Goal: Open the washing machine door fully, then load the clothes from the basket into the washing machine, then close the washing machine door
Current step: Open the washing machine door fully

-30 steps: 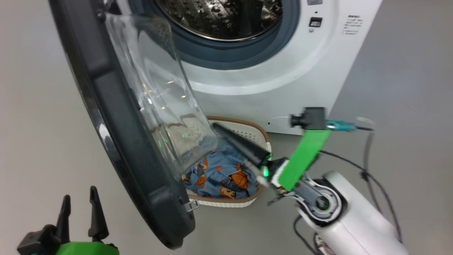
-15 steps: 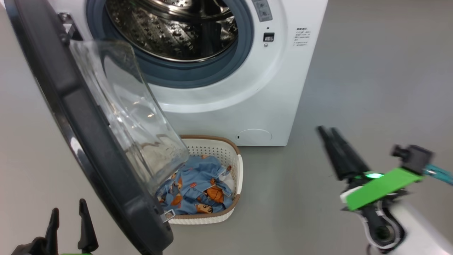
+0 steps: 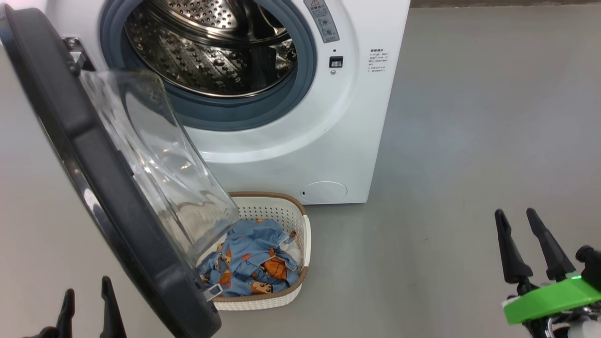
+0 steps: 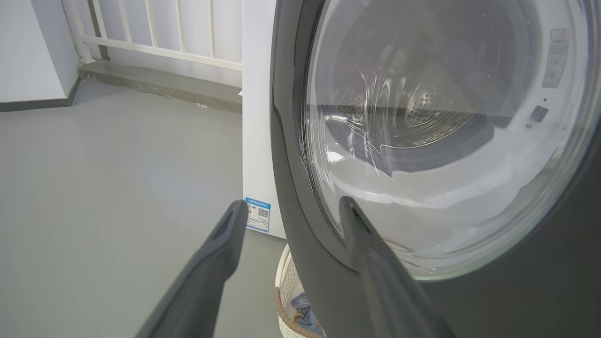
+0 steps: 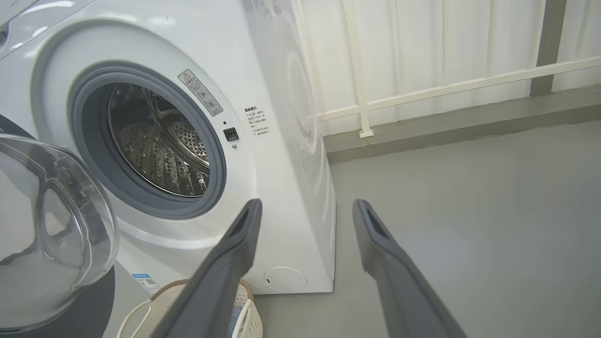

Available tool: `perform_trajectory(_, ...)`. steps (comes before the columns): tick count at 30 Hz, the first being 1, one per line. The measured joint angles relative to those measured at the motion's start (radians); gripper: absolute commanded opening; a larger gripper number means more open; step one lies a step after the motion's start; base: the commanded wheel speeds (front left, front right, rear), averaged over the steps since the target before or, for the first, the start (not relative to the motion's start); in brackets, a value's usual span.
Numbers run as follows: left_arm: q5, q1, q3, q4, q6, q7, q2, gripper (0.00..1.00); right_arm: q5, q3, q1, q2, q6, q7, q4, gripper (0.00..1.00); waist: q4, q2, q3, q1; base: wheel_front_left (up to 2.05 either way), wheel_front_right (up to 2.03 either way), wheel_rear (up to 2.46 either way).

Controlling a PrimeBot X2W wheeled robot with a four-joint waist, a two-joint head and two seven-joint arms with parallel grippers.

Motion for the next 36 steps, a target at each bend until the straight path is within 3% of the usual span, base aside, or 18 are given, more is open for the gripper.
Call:
perform_trajectory(7, 0.0, 0.025, 0.006, 0.002, 0.0, 0.0, 0.0, 1.0, -0.21, -0.043, 0.071, 0.036, 0.0, 0.0, -0.031, 1.0, -0.006, 0.0, -0.024, 0.0, 0.0, 0.0, 0.0)
perform_trajectory(15, 0.0, 0.061, 0.015, 0.004, 0.0, 0.0, 0.0, 1.0, -0.334, -0.079, 0.143, 0.072, 0.0, 0.0, -0.026, 1.0, -0.015, 0.0, -0.041, 0.0, 0.0, 0.0, 0.0)
perform_trajectory(36, 0.0, 0.069, 0.013, 0.002, 0.005, 0.0, 0.0, 1.0, -0.384, -0.132, 0.176, 0.092, 0.0, 0.0, 0.018, 1.0, -0.012, 0.0, -0.044, 0.0, 0.0, 0.0, 0.0)
